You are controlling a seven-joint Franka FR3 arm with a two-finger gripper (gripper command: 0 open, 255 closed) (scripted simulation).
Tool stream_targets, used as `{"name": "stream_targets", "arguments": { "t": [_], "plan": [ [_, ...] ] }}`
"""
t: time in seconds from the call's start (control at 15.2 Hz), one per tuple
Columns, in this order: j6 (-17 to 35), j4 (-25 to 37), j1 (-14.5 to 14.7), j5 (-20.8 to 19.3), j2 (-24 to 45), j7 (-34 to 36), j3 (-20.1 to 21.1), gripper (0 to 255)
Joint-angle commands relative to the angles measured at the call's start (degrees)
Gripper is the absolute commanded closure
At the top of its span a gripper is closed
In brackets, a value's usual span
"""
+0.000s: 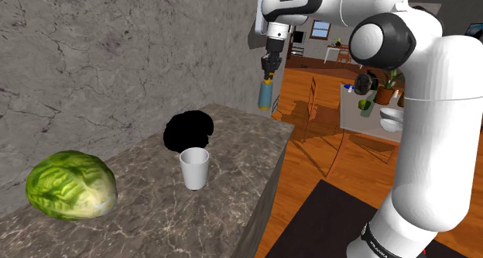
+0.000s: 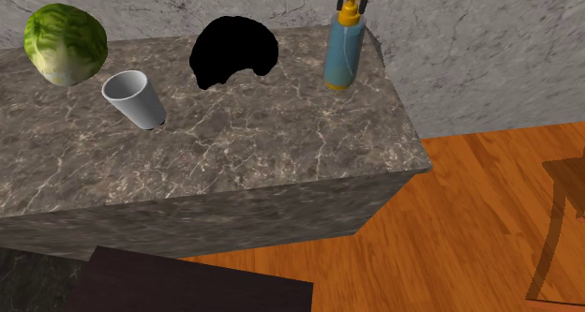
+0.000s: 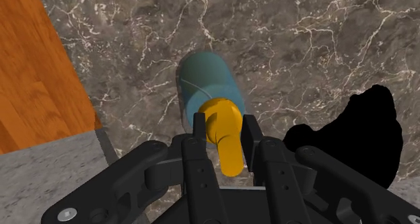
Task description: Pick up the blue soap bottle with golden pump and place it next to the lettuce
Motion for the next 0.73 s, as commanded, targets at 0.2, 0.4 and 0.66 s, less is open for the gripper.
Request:
{"name": "stream_targets", "arguments": {
  "t": [0.2,0.4,0.66],
  "plan": [
    [-4.7,5.9,-0.6,0.3,1.3,0.3,0.0,255],
    [-7.6,9.9,-1.1,0.7,2.4,0.4,0.0,255],
    [-11.9,16.3,-2.0,1.3,4.4,0.6,0.0,255]
  ]
}}
